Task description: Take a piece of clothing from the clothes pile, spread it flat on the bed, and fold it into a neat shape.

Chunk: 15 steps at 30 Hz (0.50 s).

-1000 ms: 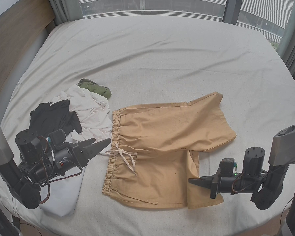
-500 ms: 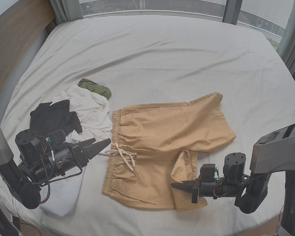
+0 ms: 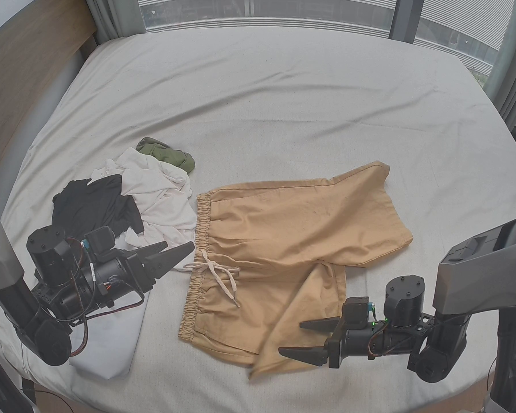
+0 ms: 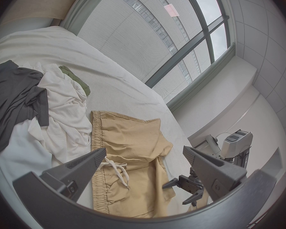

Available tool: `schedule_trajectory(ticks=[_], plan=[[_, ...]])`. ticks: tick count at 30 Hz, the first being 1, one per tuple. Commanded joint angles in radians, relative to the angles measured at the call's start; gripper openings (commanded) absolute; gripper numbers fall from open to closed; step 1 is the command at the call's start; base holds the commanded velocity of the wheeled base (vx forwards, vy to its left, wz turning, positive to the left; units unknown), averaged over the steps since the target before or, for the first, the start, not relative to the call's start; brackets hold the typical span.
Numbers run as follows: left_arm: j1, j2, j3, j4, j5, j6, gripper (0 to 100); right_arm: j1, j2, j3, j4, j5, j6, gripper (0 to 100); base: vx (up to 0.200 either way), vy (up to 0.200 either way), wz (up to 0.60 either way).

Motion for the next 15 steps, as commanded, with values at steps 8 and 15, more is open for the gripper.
schedule_trajectory(ticks=[8,15], plan=[[0.003,0.002,-0.002,0.0,0.001,-0.002,100,-0.102,-0.132,0.145,-0.002,-0.053,0.005,100,0.0,0.0,0.0],[0.002,-0.001,0.002,-0.001,0.001,-0.002,100,-0.212,-0.14,0.218,0.001,-0.073,-0.009,100,0.0,0.0,0.0]])
